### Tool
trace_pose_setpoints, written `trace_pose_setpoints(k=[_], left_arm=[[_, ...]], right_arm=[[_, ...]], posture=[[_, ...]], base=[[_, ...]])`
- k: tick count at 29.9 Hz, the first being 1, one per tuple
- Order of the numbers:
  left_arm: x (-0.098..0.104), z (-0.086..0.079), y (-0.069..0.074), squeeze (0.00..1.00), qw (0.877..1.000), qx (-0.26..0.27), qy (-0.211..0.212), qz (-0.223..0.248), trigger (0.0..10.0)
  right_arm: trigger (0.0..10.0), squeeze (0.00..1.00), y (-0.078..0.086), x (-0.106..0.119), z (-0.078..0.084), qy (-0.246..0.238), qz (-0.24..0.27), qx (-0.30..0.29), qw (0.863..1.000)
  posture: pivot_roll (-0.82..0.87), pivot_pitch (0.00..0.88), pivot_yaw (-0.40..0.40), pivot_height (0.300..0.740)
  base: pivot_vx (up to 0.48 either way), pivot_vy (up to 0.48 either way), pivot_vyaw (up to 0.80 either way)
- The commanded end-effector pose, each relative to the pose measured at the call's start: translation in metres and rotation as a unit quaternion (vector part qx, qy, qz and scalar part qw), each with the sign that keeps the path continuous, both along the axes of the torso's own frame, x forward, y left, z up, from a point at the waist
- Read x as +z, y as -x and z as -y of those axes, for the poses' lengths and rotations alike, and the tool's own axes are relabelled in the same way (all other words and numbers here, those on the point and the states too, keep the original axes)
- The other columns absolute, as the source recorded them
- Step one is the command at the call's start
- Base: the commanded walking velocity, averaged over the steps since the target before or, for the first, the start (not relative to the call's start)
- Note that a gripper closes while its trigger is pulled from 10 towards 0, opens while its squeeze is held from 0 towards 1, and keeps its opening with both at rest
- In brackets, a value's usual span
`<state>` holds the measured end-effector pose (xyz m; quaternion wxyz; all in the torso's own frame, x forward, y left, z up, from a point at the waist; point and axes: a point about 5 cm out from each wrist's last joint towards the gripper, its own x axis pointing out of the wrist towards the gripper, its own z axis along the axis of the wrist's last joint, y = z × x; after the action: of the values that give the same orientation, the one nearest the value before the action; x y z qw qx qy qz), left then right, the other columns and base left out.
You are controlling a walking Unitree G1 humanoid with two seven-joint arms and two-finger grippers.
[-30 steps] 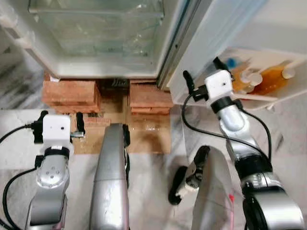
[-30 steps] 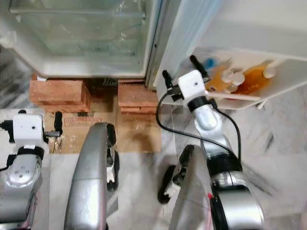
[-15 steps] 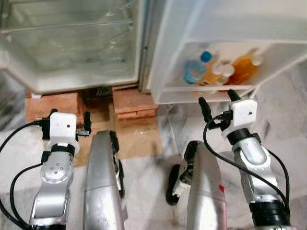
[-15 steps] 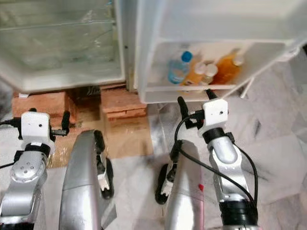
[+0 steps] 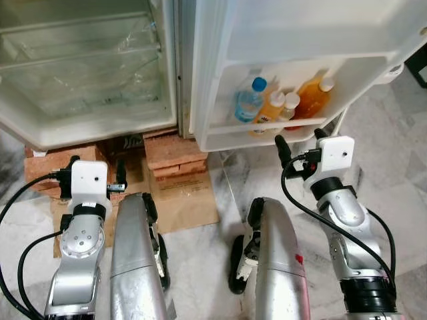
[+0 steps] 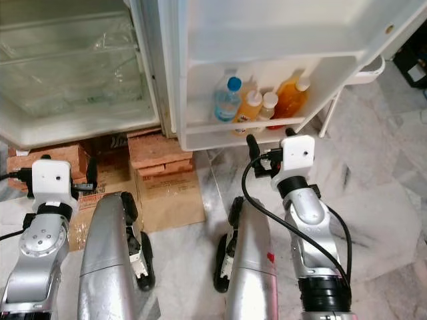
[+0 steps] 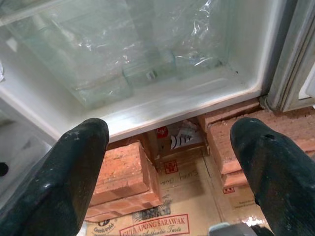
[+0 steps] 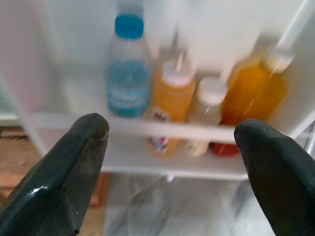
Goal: Restocking fridge
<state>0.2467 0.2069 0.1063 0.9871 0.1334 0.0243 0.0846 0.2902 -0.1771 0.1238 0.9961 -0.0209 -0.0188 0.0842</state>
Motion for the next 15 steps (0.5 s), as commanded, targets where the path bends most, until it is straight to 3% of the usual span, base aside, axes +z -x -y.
trace_pose_setpoints(k=[1,5,9,15], left_arm=[[-0.007,0.001,0.005,0.0,1.0,0.0,-0.004,-0.011,10.0],[-0.009,0.003,0.003,0.0,1.0,-0.004,-0.003,-0.012,10.0],[-0.009,0.004,-0.001,0.0,1.0,-0.009,-0.004,-0.009,10.0],[-0.008,0.007,-0.009,0.0,1.0,-0.012,-0.002,-0.003,10.0]], right_arm=[[10.0,0.0,0.006,-0.017,0.002,-0.009,-0.043,-0.001,0.999],[10.0,0.0,0.007,-0.029,-0.001,-0.004,-0.08,0.001,0.997],[10.0,0.0,0.003,-0.034,-0.003,-0.017,-0.098,0.002,0.995],[10.0,0.0,-0.007,-0.027,-0.018,-0.007,-0.099,0.047,0.994]], posture=[[0.14,0.204,-0.091,0.536],[0.14,0.188,-0.092,0.536],[0.13,0.173,-0.091,0.536],[0.12,0.15,-0.095,0.536]], base=[[0.0,0.0,0.0],[0.0,0.0,0.0],[-0.33,0.0,0.0],[-0.319,0.0,0.0]])
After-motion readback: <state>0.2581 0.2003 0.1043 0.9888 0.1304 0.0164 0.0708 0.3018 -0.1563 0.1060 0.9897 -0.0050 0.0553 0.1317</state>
